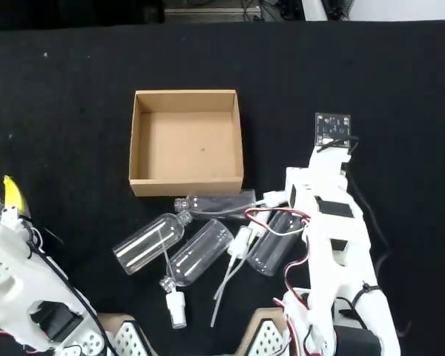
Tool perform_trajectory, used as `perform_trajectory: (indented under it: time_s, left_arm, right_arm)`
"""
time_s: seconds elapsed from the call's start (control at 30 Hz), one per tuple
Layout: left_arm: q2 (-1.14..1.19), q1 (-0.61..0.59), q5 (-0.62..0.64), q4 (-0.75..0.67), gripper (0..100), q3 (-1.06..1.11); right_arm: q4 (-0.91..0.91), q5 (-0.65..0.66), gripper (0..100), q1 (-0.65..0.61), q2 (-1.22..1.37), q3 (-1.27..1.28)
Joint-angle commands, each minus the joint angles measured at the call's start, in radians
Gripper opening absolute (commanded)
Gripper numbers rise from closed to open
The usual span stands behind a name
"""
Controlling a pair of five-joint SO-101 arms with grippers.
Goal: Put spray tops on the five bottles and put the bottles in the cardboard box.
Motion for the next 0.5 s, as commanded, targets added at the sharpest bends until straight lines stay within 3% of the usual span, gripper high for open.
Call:
perform_trajectory:
  time_s: [0.0, 0.2, 0.47]
  left_arm:
    - [-0.008, -0.016, -0.008, -0.025, 34, -0.012]
    - [-0.041, -0.019, -0.008, -0.026, 34, -0.008]
    - [-0.281, 0.008, -0.008, -0.018, 34, 0.159]
  right_arm:
    - [-0.029, -0.002, 17.3, 0.011, -0.042, -0.005]
    - [-0.029, -0.002, 17.3, 0.011, -0.042, -0.007]
    - [-0.029, -0.002, 17.3, 0.011, -0.042, -0.007]
